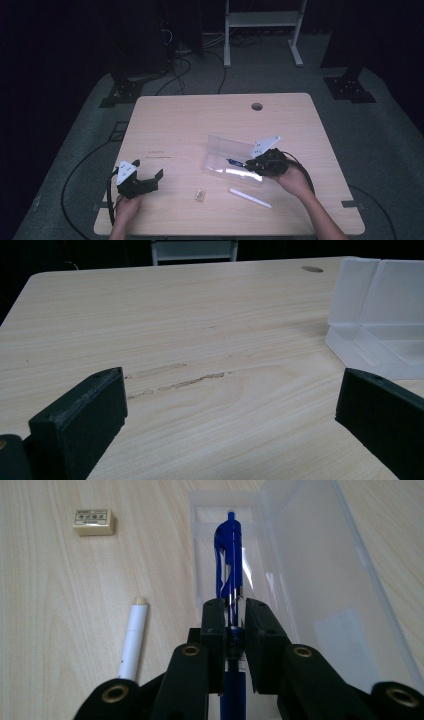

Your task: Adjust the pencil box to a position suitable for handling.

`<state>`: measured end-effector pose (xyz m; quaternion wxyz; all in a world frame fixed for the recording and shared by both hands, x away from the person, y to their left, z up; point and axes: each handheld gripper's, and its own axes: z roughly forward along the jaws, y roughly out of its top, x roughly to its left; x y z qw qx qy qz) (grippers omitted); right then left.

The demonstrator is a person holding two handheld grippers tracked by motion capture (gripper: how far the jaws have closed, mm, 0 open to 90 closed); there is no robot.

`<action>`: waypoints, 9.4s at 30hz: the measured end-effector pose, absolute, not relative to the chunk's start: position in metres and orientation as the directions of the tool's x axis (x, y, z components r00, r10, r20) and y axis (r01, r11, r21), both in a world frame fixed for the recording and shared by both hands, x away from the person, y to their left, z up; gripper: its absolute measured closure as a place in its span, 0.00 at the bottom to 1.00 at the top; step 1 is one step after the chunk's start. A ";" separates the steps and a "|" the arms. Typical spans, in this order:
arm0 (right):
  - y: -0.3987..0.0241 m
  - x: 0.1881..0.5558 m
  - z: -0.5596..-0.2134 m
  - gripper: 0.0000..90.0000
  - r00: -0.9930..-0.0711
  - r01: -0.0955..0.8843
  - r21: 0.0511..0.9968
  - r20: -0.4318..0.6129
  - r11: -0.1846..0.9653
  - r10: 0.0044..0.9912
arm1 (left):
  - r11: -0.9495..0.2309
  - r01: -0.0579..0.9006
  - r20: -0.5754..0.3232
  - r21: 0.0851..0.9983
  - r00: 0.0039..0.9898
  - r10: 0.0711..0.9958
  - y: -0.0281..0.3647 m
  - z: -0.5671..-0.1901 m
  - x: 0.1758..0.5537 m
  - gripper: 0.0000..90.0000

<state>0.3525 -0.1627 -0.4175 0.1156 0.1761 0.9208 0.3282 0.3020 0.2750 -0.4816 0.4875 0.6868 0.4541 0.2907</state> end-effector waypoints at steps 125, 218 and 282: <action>-0.161 0.337 -0.443 0.64 -0.908 0.314 0.652 -0.006 0.690 0.418 | -0.111 0.341 -0.045 0.933 0.420 0.907 0.275 -0.482 0.302 0.00; -0.167 0.288 -0.481 0.86 -0.925 0.289 0.607 -0.022 0.740 0.379 | -0.110 0.342 -0.046 0.933 0.419 0.907 0.275 -0.482 0.302 0.00; -0.157 0.323 -0.424 0.87 -0.921 0.249 0.646 -0.072 0.721 0.382 | -0.114 0.341 -0.043 0.933 0.421 0.906 0.275 -0.482 0.302 0.00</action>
